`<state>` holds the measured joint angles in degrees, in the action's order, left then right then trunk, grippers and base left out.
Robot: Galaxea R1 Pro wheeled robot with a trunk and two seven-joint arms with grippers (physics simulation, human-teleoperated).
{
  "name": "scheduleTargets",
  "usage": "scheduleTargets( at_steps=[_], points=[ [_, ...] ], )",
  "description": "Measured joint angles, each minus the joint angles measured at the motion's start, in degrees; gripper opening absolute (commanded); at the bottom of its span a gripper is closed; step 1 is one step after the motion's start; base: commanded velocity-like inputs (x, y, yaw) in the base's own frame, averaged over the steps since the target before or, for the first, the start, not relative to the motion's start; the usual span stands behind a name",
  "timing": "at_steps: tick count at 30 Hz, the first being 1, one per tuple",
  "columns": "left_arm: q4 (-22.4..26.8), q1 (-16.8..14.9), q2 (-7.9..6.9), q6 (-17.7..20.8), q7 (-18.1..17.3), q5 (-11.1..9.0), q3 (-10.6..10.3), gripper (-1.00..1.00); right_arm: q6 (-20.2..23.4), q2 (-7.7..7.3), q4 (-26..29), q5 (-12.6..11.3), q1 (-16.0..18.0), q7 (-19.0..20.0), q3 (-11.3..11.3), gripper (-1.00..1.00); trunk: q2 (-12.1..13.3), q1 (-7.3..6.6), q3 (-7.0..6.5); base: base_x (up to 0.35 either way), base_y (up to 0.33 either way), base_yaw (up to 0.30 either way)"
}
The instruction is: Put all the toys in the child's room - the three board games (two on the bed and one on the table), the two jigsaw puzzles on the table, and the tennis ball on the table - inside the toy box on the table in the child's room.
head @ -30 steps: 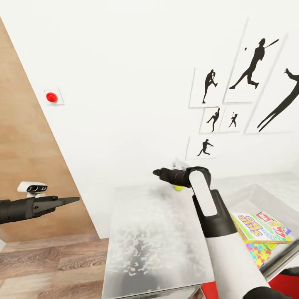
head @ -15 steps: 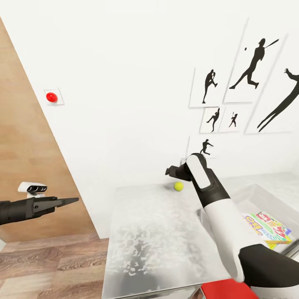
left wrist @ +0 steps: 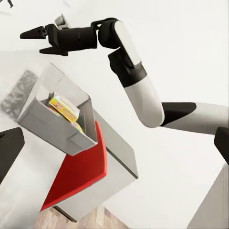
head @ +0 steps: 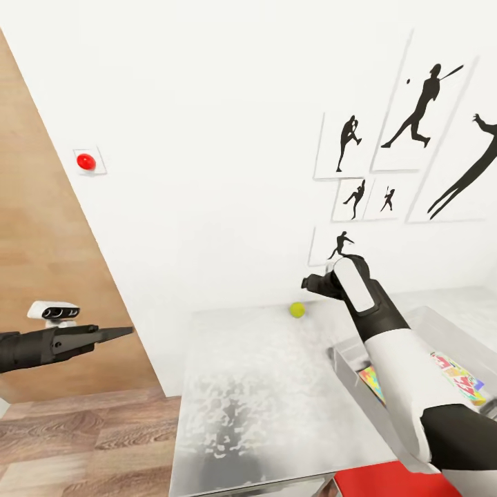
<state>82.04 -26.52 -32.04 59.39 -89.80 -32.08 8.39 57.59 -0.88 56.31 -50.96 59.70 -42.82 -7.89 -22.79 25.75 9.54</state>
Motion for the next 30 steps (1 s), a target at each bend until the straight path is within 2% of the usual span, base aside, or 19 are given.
scheduleTargets(
  at_steps=[18,30],
  points=[
    [-0.4,-0.07,-0.01,0.0,0.0,-0.39,-0.46,1.0,-0.37,-0.31,-0.32,0.14,0.18,0.15,-0.01,1.0,0.0,0.0,0.01,0.0,0.0,0.0],
    [-0.4,-0.07,-0.02,0.0,0.0,-0.18,-0.46,1.0,-0.62,0.55,-0.26,0.12,0.19,0.16,-0.72,1.0,0.0,0.0,0.54,0.0,0.0,0.0]
  ],
)
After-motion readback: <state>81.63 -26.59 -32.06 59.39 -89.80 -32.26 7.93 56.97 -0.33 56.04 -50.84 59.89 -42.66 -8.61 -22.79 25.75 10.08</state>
